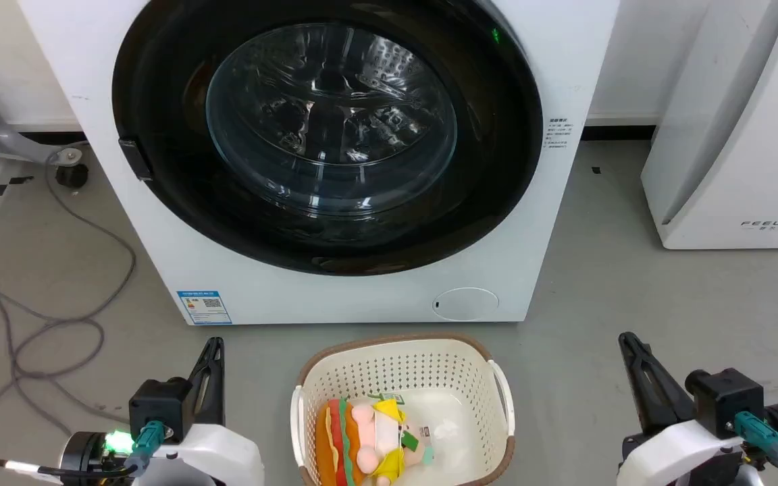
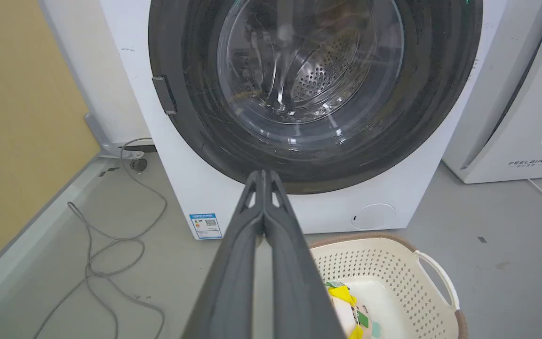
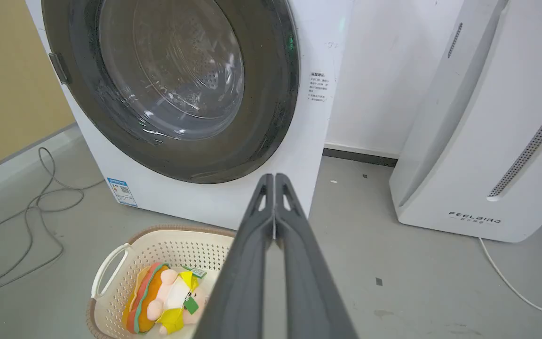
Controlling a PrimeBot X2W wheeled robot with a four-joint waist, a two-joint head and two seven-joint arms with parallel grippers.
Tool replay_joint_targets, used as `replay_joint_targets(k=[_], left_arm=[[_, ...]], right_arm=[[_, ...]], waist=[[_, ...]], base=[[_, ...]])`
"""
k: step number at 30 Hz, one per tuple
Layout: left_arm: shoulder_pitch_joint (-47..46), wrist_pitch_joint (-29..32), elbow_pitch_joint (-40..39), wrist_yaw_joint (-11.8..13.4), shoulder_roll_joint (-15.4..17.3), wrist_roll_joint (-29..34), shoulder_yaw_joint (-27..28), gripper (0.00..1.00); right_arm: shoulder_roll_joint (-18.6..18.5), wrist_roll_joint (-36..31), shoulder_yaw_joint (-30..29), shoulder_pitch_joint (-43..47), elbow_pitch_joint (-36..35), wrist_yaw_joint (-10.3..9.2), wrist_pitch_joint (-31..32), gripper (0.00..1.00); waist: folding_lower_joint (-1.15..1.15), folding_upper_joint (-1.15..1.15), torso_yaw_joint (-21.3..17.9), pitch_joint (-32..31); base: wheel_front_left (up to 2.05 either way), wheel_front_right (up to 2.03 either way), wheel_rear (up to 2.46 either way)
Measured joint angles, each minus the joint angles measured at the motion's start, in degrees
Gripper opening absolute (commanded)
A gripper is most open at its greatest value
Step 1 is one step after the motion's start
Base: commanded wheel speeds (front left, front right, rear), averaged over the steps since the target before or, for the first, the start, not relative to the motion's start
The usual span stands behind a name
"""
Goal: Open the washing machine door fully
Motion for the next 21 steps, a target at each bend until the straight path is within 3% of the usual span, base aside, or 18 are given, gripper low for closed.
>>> replay_joint_targets(k=[21], left_arm=[[0.0,0.0,0.0,0.0,0.0,0.0,0.0,0.0]], right_arm=[[0.0,0.0,0.0,0.0,0.0,0.0,0.0,0.0]], waist=[[0.0,0.0,0.0,0.0]], base=[[0.0,0.0,0.0]])
